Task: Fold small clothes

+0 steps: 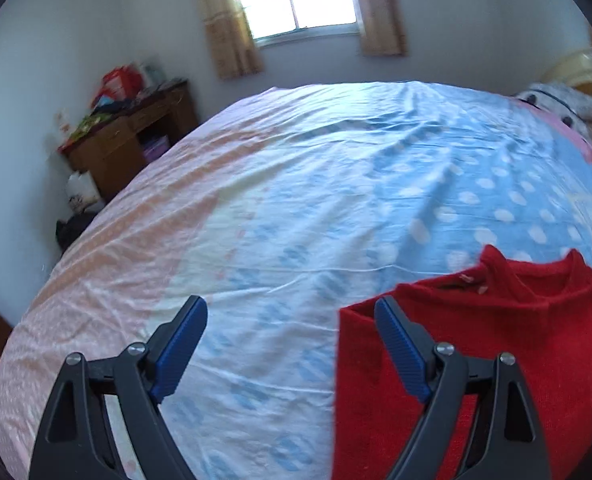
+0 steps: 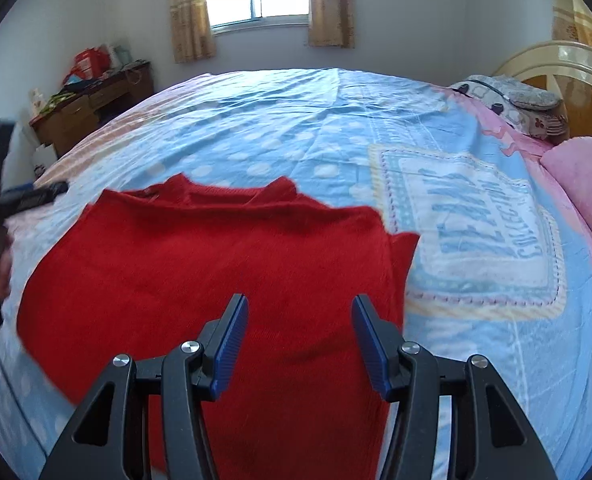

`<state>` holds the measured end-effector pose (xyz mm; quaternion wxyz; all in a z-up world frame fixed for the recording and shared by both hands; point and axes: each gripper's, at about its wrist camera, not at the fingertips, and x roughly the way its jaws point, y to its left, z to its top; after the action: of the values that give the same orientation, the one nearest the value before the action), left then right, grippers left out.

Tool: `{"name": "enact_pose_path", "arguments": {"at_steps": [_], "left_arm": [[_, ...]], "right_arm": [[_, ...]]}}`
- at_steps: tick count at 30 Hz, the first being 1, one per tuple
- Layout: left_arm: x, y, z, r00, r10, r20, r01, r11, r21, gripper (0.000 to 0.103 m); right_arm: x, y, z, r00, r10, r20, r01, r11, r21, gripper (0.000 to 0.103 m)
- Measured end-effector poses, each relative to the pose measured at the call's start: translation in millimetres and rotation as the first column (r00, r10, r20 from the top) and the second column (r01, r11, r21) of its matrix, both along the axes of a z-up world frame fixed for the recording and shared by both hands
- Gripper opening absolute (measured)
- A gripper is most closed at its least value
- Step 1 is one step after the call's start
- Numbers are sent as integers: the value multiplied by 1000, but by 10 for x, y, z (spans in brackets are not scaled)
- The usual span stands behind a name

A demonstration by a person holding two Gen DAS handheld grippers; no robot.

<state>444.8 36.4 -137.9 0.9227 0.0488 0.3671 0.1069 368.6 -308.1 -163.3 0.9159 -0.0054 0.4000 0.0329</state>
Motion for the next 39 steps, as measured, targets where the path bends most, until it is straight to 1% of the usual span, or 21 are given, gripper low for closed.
{"name": "enact_pose_path", "arguments": {"at_steps": [1, 3, 5, 9, 12, 13, 14, 16, 17, 18, 21, 22, 24, 25, 27, 29, 32, 35, 36, 38, 39], "left_arm": [[-41, 29, -22, 1000, 6, -5, -6, 1000, -4, 89], [-173, 57, -115, 1000, 14, -23, -13, 1000, 22, 89], [-368, 64, -225, 998, -11, -59, 13, 999, 33, 89], [-820, 44, -289, 996, -65, -54, 66, 998, 11, 89], [-1093, -42, -349, 994, -99, -37, 100, 994, 36, 89], [-1126, -67, -368, 994, -108, -35, 109, 993, 43, 91], [-1172, -118, -422, 992, -119, -37, 122, 990, 68, 95], [-1170, -153, -495, 991, -124, -46, 129, 986, 107, 95], [-1174, -163, -526, 992, -122, -40, 126, 986, 113, 95], [-1190, -148, -531, 993, -116, -33, 119, 987, 107, 95], [-1228, -96, -522, 993, -110, -31, 112, 989, 96, 96], [-1254, -75, -548, 994, -106, -30, 109, 989, 102, 100], [-1283, -33, -585, 995, -97, -24, 99, 991, 85, 101], [-1290, -17, -588, 995, -93, -24, 95, 993, 74, 102], [-1295, -15, -594, 996, -84, -31, 86, 994, 67, 102], [-1308, -5, -603, 997, -76, -33, 78, 995, 62, 103], [-1329, 44, -613, 997, -73, -38, 74, 997, 38, 103], [-1362, 117, -627, 997, -70, -39, 70, 998, -3, 103], [-1372, 127, -631, 997, -71, -38, 71, 997, -9, 103], [-1389, 139, -637, 997, -76, -34, 75, 997, -18, 103], [-1394, 145, -638, 996, -77, -34, 76, 997, -25, 103]], "right_arm": [[-59, -6, -14, 1000, 7, -4, -7, 1000, -3, 55], [-162, -56, -47, 1000, 6, -15, -6, 1000, 2, 55], [-274, -144, -75, 1000, -6, -24, 6, 1000, 17, 55], [-551, -297, -71, 1000, -24, -19, 25, 998, 61, 55], [-670, -303, -138, 999, -24, -35, 26, 998, 65, 55], [-684, -289, -188, 999, -20, -49, 23, 998, 59, 55], [-687, -283, -229, 998, -18, -61, 22, 998, 52, 55], [-687, -267, -394, 994, -18, -110, 24, 998, 51, 52], [-701, -275, -419, 994, -20, -110, 27, 998, 59, 52], [-722, -284, -416, 995, -27, -98, 33, 997, 66, 52], [-738, -285, -353, 991, -50, -121, 58, 996, 62, 52], [-757, -265, -305, 992, -62, -110, 68, 997, 48, 52], [-806, -206, -177, 996, -80, -44, 81, 996, 22, 52], [-809, -167, -86, 996, -85, -5, 85, 996, 27, 52], [-743, -68, 25, 997, -76, 22, 75, 995, 68, 52], [-668, 68, 44, 998, -50, 29, 48, 995, 84, 52], [-554, 384, -38, 999, 24, 28, -26, 997, 71, 52], [-467, 618, -255, 998, 63, -32, -61, 996, 72, 52], [-466, 689, -341, 996, 70, -51, -67, 996, 60, 53], [-561, 830, -393, 997, 82, -6, -83, 995, -49, 54], [-609, 896, -413, 995, 98, -1, -98, 991, -95, 54]]}}
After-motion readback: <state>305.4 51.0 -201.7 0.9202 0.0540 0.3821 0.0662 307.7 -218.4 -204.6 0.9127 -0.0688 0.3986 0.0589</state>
